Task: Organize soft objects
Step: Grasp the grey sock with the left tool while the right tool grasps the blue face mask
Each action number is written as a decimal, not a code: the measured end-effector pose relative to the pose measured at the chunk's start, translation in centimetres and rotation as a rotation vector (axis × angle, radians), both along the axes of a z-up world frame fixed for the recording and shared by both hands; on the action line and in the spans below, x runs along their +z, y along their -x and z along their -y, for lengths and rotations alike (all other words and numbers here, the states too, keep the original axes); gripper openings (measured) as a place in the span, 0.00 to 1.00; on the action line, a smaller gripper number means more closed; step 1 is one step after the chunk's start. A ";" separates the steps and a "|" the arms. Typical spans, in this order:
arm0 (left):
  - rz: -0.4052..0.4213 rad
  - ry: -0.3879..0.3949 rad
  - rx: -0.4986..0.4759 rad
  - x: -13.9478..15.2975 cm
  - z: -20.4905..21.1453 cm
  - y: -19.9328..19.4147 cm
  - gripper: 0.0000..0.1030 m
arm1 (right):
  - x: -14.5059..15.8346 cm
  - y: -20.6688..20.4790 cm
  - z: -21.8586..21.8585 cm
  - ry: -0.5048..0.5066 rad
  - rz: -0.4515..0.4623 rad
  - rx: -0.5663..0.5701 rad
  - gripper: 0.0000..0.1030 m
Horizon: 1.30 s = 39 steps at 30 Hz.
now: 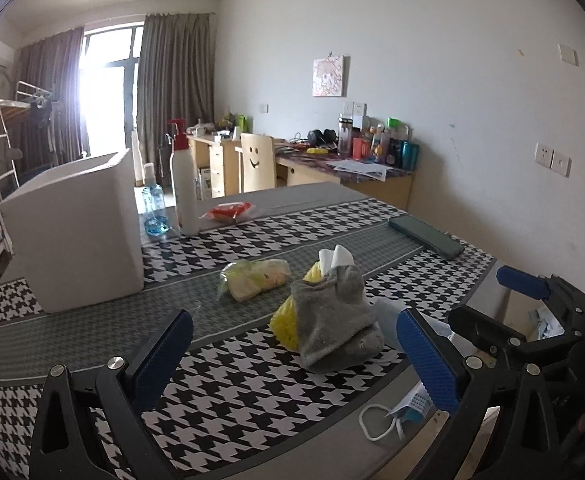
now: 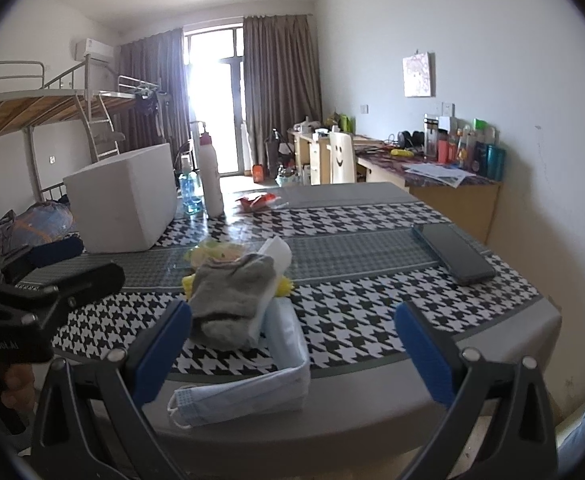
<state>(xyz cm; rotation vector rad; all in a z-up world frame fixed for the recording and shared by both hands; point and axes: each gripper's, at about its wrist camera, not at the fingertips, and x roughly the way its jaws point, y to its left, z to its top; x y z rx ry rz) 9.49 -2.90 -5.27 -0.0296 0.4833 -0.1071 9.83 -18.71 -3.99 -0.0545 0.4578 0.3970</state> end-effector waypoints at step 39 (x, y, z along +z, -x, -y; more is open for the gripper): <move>-0.246 0.027 -0.114 -5.3 2.8 -6.7 0.33 | -3.9 -3.8 0.8 0.000 -0.172 0.031 0.88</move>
